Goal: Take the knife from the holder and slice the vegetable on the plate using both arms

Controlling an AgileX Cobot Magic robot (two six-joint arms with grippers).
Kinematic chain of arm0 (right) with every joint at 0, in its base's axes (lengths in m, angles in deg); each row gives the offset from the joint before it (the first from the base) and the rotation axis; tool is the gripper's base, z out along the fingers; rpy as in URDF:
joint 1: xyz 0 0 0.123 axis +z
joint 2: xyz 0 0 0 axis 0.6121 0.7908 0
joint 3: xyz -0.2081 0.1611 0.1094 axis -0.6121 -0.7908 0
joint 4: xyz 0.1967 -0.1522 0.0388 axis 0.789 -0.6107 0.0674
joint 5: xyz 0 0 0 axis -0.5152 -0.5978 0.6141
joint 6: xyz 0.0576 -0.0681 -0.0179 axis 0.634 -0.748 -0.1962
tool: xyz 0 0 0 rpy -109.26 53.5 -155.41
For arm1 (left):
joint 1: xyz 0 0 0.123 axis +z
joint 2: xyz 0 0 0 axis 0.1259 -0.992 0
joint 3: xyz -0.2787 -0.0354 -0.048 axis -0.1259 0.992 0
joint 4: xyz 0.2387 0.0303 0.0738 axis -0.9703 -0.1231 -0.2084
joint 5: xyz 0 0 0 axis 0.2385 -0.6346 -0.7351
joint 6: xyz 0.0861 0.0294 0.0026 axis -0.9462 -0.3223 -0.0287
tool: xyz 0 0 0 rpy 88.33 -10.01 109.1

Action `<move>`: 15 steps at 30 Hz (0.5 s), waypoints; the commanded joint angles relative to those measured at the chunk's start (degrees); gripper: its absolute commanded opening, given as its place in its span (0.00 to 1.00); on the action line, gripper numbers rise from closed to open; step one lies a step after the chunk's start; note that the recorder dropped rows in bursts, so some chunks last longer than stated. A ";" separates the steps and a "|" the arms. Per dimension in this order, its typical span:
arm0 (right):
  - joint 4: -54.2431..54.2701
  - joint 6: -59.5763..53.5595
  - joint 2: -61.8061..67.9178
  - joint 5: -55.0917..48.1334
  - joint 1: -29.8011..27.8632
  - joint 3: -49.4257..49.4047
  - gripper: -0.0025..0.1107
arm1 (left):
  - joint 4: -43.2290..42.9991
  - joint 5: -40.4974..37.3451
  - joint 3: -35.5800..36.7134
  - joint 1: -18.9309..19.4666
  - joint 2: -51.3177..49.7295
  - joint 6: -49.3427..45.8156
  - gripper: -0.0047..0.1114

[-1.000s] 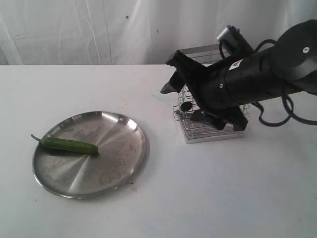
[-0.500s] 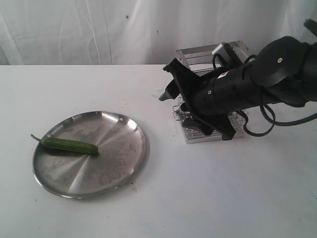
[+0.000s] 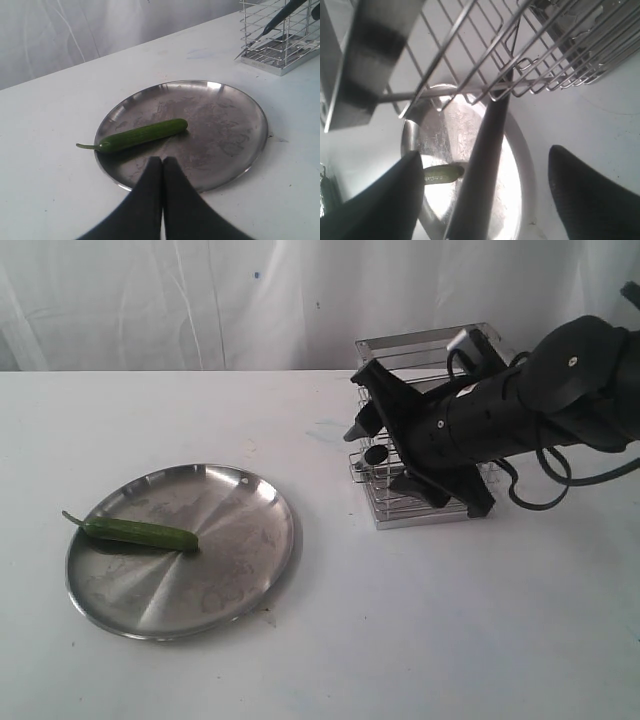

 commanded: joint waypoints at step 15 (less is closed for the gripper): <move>0.24 -1.60 1.44 1.32 -0.61 0.03 0.52 | 0.21 -0.15 0.34 0.07 0.25 0.15 0.04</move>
